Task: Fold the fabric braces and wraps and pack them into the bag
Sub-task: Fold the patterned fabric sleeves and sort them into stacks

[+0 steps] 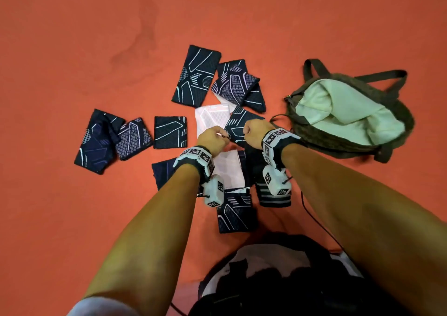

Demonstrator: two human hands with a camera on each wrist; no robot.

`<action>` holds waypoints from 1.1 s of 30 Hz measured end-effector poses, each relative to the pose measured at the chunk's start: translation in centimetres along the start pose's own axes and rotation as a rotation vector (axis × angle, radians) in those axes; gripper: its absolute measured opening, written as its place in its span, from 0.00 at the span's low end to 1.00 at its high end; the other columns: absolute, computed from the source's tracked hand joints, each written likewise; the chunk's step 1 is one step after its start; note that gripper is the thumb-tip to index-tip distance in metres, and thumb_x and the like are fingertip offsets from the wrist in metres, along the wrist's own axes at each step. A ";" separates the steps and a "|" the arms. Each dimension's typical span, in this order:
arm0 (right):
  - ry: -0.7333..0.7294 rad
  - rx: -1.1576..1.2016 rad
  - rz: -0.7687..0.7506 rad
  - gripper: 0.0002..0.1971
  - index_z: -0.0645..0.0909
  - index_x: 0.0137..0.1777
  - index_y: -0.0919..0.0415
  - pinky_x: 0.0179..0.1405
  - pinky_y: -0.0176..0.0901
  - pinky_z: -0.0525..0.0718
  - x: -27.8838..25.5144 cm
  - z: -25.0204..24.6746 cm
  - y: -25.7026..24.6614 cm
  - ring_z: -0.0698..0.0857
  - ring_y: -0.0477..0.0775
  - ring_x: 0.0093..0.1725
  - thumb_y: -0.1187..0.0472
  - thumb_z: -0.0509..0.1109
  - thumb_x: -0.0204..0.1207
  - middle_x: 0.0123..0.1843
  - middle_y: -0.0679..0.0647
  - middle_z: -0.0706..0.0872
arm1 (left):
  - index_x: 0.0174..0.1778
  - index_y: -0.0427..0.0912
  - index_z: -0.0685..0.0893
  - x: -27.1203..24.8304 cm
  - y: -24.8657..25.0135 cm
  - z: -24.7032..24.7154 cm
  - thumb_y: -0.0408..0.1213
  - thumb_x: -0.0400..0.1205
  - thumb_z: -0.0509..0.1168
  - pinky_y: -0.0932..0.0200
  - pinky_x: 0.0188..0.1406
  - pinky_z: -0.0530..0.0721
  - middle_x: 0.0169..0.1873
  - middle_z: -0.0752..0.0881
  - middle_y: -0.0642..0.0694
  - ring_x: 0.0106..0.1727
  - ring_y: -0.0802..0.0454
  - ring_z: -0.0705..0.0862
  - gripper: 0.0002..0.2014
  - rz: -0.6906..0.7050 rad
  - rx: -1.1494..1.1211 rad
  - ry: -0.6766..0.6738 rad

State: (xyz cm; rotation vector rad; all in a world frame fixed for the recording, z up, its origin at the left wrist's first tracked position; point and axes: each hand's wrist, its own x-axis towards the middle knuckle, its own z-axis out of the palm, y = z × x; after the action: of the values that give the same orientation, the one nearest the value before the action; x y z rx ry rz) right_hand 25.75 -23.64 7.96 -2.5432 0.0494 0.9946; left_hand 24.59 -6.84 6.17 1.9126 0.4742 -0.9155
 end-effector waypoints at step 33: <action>0.013 0.238 0.046 0.27 0.71 0.76 0.62 0.75 0.52 0.74 7.0 1.2 -1.0 0.74 0.65 0.75 0.65 0.69 0.77 0.75 0.63 0.72 | 0.64 0.38 0.87 2.7 2.8 -1.6 0.17 0.82 0.61 0.66 0.27 0.85 0.51 0.89 0.36 0.28 0.58 0.87 0.19 0.021 -0.043 -0.070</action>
State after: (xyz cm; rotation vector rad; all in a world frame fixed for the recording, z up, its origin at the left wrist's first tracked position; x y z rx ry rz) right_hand 30.43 -21.45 2.92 -2.3404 0.2175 0.9291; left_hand 28.86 -6.96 6.20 1.8378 0.4278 -0.9476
